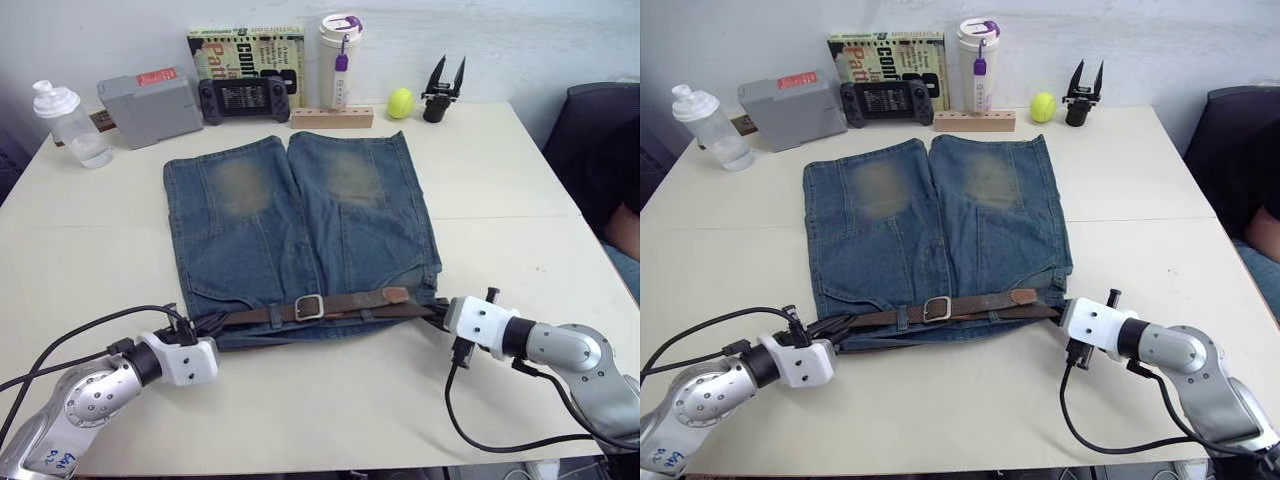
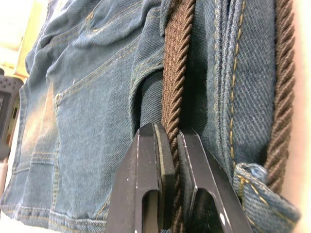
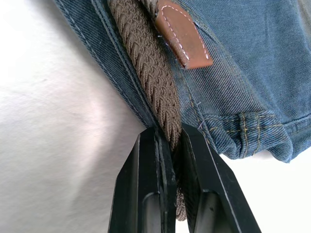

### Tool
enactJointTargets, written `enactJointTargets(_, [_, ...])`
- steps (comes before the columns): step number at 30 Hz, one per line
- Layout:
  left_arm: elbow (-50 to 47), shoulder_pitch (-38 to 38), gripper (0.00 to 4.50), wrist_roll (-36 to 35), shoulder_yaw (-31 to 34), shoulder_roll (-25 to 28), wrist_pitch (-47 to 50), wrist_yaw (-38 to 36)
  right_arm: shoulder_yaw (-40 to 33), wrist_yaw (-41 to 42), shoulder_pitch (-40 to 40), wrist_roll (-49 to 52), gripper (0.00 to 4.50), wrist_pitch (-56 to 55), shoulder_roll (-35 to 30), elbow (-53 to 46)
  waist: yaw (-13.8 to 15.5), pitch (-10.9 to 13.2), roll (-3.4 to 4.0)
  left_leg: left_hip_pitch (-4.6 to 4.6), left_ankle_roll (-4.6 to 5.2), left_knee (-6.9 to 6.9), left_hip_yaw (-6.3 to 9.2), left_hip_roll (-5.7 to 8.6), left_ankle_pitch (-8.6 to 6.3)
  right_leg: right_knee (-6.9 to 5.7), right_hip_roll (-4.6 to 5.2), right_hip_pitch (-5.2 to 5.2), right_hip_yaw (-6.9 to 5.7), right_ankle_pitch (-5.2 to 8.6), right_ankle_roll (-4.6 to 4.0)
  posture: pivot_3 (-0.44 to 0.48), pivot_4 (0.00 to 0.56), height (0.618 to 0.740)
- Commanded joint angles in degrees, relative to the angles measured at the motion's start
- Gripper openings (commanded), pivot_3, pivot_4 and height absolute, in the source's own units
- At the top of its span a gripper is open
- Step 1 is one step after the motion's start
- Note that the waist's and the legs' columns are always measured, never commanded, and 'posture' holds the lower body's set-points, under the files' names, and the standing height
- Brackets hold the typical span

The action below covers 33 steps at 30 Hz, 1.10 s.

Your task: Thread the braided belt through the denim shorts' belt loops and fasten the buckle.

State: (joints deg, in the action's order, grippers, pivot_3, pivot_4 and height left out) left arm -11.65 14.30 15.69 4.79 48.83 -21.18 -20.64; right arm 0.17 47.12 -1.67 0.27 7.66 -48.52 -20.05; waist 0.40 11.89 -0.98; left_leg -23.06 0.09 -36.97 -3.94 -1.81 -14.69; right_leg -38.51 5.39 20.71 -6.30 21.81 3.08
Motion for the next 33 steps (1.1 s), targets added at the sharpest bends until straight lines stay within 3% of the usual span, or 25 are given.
enactJointTargets(1, [10.8, 2.4, 0.03, 0.2, 6.1, 0.1, 10.0, 0.4, -3.2, -1.7, -1.2, -1.8, 0.00, 3.0, -1.6, 3.4, -0.2, 0.0, 0.08, 0.01, 0.00, 0.00, 0.00, 0.00, 0.00, 0.00, 0.00, 0.00, 0.00, 0.00, 0.00, 0.000, 0.150, 0.697])
enactJointTargets(3, [10.4, 1.9, 0.03, -1.5, 5.3, -0.4, 9.7, -0.7, -3.1, -1.6, -1.2, -1.6, 0.00, 3.0, -1.5, 3.1, -0.3, -0.1, 0.14, 0.01, 0.00, 0.00, 0.00, 0.00, 0.00, -0.02, 0.00, 0.00, 0.00, 0.00, 0.00, 0.000, 0.150, 0.697])
enactJointTargets(8, [4.9, 0.5, 0.03, -15.0, 2.9, -4.1, 9.9, -8.4, -3.0, -1.0, -0.8, 0.6, 0.00, 1.5, -0.6, 1.8, -0.2, -0.1, 0.25, 0.01, -0.16, -0.04, -0.01, 0.00, -0.09, -0.01, 0.01, -0.03, -0.02, 0.00, 0.00, 0.000, 0.150, 0.697])
enactJointTargets(14, [0.7, -0.2, 2.42, -26.6, 1.9, -4.4, 13.7, -18.8, -2.2, -0.7, -0.6, 1.6, 0.00, -1.5, -0.1, 0.1, -0.2, -0.1, 0.26, -0.01, -0.08, -0.06, -0.01, 0.04, -0.06, 0.06, 0.04, -0.07, -0.02, -0.02, 0.03, 0.000, 0.150, 0.697])
enactJointTargets(18, [-1.6, 0.7, 4.15, -32.3, 2.1, 0.6, 16.9, -29.6, -3.0, 0.7, -0.2, 4.2, 0.00, -2.6, 0.4, -0.7, -0.3, -0.1, 0.26, -0.02, 0.07, -0.03, -0.06, 0.05, -0.10, 0.21, 0.03, -0.08, -0.02, -0.02, 0.04, 0.000, 0.150, 0.697])
enactJointTargets(19, [-2.3, 1.0, 4.50, -34.3, 2.5, 2.2, 18.5, -32.2, -3.2, 1.1, 0.2, 4.9, 0.94, -2.5, 0.4, -0.9, -0.4, -0.1, 0.26, -0.03, 0.08, -0.03, -0.07, 0.04, -0.12, 0.23, 0.03, -0.08, -0.02, -0.02, 0.04, 0.000, 0.150, 0.697])
enactJointTargets(22, [-3.9, 1.5, 4.50, -38.5, 4.1, 5.9, 24.1, -36.7, -3.5, 2.7, 0.8, 6.5, 2.06, -2.5, -0.4, -1.3, -0.7, -0.1, 0.26, -0.05, 0.16, -0.01, -0.15, 0.04, -0.24, 0.34, 0.02, -0.08, 0.04, -0.02, 0.04, 0.000, 0.150, 0.697])
enactJointTargets(27, [-4.6, -3.5, 4.50, -54.6, 11.7, 11.8, 44.4, -41.1, -7.8, 8.8, 1.9, 12.9, 4.46, 0.0, -4.6, -2.7, -0.5, 0.0, 0.27, -0.14, 0.20, 0.00, -0.13, 0.03, -0.28, 0.47, -0.01, -0.05, 0.00, -0.01, 0.04, 0.000, 0.150, 0.697])
enactJointTargets(30, [-4.0, -7.7, 4.50, -59.6, 14.2, 13.4, 51.8, -42.0, -9.3, 11.7, 3.0, 17.0, 4.46, 3.7, -6.9, -3.6, -0.4, 0.0, 0.27, -0.12, 0.21, -0.07, -0.07, 0.03, -0.28, 0.47, 0.00, -0.12, -0.02, -0.03, 0.08, 0.000, 0.150, 0.697])
enactJointTargets(33, [-5.3, -8.9, 4.50, -59.7, 15.0, 14.6, 54.2, -43.2, -10.8, 13.7, 3.7, 19.8, 4.46, 7.3, -8.7, -4.3, -0.4, 0.0, 0.27, -0.13, 0.21, -0.04, -0.07, 0.05, -0.28, 0.51, 0.00, -0.12, 0.00, -0.04, 0.09, 0.000, 0.150, 0.697])
